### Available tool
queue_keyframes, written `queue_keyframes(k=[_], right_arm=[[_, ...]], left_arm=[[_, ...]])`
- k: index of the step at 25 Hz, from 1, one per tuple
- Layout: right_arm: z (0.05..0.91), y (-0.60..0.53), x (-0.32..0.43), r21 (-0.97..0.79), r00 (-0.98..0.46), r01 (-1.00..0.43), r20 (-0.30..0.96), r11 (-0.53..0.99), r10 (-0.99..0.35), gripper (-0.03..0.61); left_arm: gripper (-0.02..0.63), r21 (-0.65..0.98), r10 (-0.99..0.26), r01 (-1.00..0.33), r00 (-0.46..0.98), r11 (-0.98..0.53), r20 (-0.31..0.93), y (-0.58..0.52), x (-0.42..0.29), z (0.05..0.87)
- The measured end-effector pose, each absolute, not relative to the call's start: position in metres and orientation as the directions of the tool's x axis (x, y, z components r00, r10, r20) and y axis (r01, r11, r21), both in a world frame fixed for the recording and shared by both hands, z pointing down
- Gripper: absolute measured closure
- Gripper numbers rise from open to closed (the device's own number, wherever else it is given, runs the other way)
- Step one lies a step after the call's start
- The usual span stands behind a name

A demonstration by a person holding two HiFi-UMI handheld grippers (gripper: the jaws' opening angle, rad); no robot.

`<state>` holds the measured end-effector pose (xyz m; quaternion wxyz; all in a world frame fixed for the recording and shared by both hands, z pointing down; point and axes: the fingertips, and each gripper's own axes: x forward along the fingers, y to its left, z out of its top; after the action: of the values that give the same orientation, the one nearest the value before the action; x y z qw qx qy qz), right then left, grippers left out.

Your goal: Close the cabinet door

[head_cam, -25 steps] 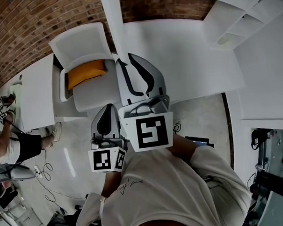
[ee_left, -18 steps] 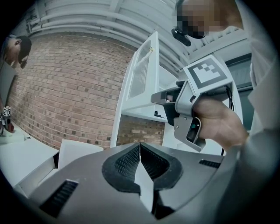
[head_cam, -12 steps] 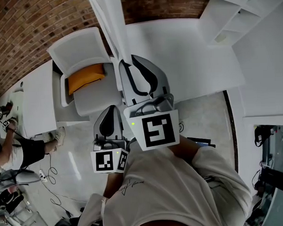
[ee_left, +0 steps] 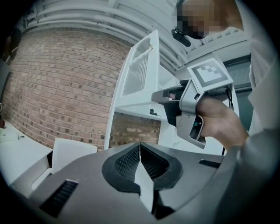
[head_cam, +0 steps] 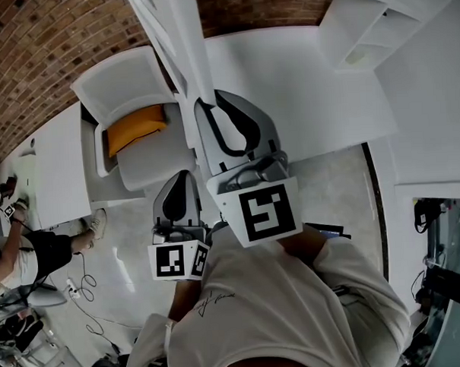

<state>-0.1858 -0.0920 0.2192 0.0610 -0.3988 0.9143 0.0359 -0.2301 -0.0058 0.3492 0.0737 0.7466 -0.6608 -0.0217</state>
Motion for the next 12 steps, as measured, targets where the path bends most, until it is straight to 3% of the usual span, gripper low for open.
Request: queue_keyframes(k=[12], right_arm=[[0.219, -0.103, -0.17, 0.0, -0.688, -0.719, -0.14, 0.695, -0.712, 0.511]], left_arm=[[0.597, 0.148, -0.984, -0.978, 0.16, -0.148, 0.079, -0.022, -0.216, 0.352]])
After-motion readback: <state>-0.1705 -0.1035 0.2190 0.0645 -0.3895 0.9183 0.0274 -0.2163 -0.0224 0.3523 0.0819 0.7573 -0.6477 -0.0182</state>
